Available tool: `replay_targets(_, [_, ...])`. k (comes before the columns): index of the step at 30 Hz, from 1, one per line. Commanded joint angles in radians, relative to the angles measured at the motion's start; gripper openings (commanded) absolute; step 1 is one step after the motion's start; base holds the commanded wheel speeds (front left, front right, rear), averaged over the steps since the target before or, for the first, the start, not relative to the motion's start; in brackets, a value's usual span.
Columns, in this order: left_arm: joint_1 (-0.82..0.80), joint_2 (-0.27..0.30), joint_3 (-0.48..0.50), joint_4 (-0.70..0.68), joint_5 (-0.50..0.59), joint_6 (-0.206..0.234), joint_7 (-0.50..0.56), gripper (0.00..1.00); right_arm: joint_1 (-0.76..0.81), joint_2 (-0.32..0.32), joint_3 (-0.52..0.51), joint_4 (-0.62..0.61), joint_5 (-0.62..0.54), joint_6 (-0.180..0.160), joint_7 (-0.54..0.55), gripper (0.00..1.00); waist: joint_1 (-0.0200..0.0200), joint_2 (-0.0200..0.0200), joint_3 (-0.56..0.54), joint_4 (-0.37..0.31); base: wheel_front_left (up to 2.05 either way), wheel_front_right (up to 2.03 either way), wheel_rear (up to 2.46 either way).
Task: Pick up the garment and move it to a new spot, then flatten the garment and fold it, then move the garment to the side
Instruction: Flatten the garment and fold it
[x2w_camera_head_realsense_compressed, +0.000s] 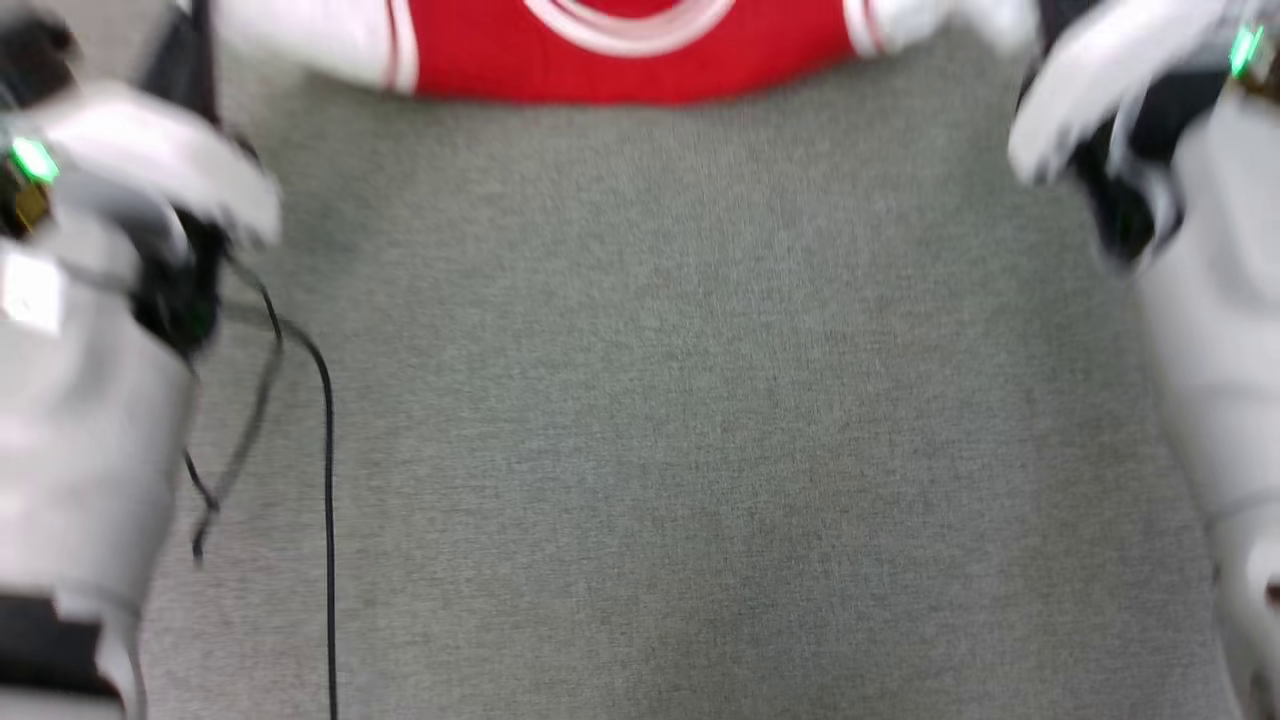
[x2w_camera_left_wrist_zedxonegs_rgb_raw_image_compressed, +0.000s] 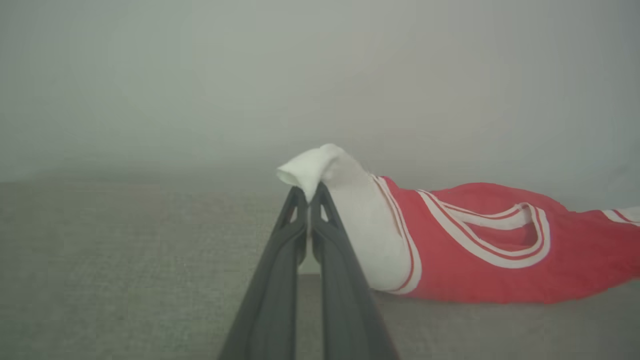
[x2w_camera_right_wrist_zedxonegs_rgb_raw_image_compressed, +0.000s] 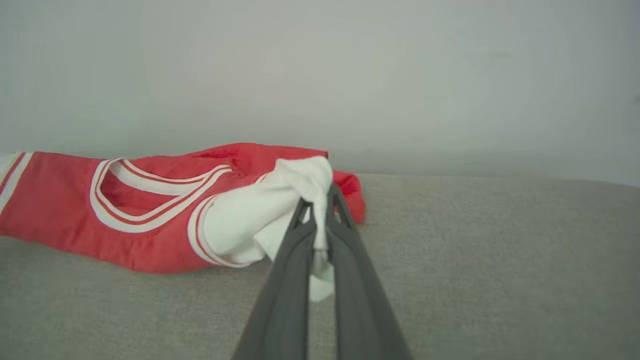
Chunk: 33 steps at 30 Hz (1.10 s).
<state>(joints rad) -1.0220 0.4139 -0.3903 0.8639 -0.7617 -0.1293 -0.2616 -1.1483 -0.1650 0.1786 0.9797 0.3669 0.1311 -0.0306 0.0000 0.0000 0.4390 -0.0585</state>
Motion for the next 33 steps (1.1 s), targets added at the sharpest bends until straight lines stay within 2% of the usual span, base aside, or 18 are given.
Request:
replay_targets(1, [0.026,0.001,0.001,-0.013,0.004,-0.002,-0.004,0.0,0.028,-0.006,0.006,-0.01,0.008,-0.001,-0.005,0.0,0.0,0.0,-0.04,0.011,0.0,0.0,0.0])
replay_targets(9, [0.347,-0.038,0.079,-0.179,0.063,0.008,-0.003,0.0,0.343,-0.081,0.039,-0.143,0.119,-0.001,-0.025,0.0,0.0,0.0,-0.175,0.031,0.0,0.0,0.0])
replay_targets(17, [0.658,-0.089,0.165,-0.313,0.102,0.04,-0.004,0.0,0.655,-0.117,-0.001,-0.301,0.166,-0.001,0.009,0.0,0.0,0.0,-0.315,0.036,0.0,0.0,0.0])
replay_targets(25, [0.932,-0.123,0.214,-0.435,0.128,0.074,-0.004,0.0,0.949,-0.094,-0.094,-0.47,0.139,-0.001,0.07,0.0,0.0,0.0,-0.418,0.044,0.0,0.0,0.0])
replay_targets(33, [1.131,-0.126,0.229,-0.547,0.144,0.114,-0.004,0.0,1.206,-0.029,-0.216,-0.675,0.093,-0.001,0.142,0.0,0.0,0.0,-0.474,0.054,0.0,0.0,0.0])
